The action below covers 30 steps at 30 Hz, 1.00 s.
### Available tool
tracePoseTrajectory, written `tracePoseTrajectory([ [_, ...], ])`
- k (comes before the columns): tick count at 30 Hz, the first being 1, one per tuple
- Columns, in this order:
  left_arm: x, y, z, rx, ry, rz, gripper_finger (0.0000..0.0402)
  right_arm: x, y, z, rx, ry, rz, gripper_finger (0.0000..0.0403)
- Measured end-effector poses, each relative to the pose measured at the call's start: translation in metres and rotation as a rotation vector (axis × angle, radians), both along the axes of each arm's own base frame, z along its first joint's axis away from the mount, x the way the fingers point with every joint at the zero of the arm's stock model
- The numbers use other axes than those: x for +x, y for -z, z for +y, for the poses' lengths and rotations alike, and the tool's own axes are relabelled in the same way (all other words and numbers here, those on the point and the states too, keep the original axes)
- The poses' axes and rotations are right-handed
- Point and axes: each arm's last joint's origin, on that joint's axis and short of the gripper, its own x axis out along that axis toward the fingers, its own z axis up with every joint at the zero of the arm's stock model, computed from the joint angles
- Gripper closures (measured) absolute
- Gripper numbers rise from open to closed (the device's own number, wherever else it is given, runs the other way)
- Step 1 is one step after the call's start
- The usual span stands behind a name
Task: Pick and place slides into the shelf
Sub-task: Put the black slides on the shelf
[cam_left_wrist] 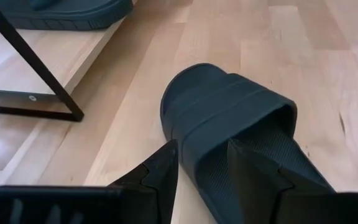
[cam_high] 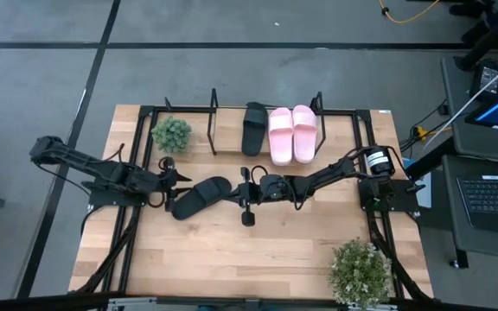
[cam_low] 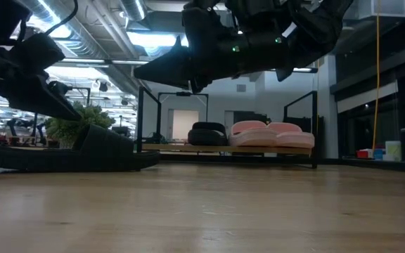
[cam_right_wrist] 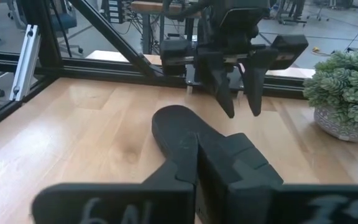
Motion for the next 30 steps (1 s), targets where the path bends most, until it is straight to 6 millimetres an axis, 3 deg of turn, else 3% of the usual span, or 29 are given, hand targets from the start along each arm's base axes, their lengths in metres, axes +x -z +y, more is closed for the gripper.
tracePoseTrajectory([
  [30,0.023,0.019,0.000,0.004,-0.092,0.112,0.0272,0.000,0.000,0.000,-0.017,-0.004,-0.007,0.0385],
])
